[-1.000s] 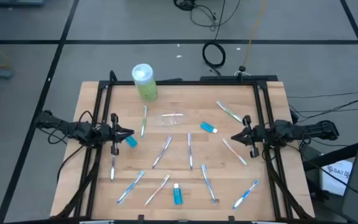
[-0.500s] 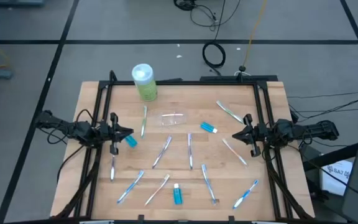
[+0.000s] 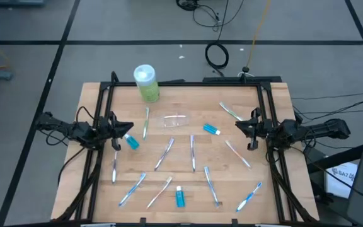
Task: Pick & Place toothbrushing station
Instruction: Put the left green toothbrush into the transparent organizer
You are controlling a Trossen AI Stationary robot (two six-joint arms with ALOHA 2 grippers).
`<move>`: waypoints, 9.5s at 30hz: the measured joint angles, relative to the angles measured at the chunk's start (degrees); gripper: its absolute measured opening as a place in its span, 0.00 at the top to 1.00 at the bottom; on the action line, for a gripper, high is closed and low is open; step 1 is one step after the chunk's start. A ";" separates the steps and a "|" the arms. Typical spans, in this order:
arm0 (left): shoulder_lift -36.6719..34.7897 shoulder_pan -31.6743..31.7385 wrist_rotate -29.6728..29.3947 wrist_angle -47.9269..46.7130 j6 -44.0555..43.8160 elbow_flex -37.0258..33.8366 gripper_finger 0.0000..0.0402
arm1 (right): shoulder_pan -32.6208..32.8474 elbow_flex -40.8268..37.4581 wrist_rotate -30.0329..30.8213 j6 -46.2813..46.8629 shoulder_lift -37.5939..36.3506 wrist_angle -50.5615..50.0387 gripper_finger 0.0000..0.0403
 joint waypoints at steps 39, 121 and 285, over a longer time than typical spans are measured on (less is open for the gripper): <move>55.62 24.73 5.96 -16.93 -37.08 15.62 0.65 | -3.78 6.97 0.04 9.22 39.08 28.60 0.74; 53.44 17.00 -10.07 21.99 -13.85 15.55 0.98 | -3.76 7.08 0.07 7.71 39.08 28.80 0.75; 86.21 37.20 15.24 9.23 -12.77 38.43 0.97 | -3.78 7.08 0.07 5.59 39.06 28.73 0.75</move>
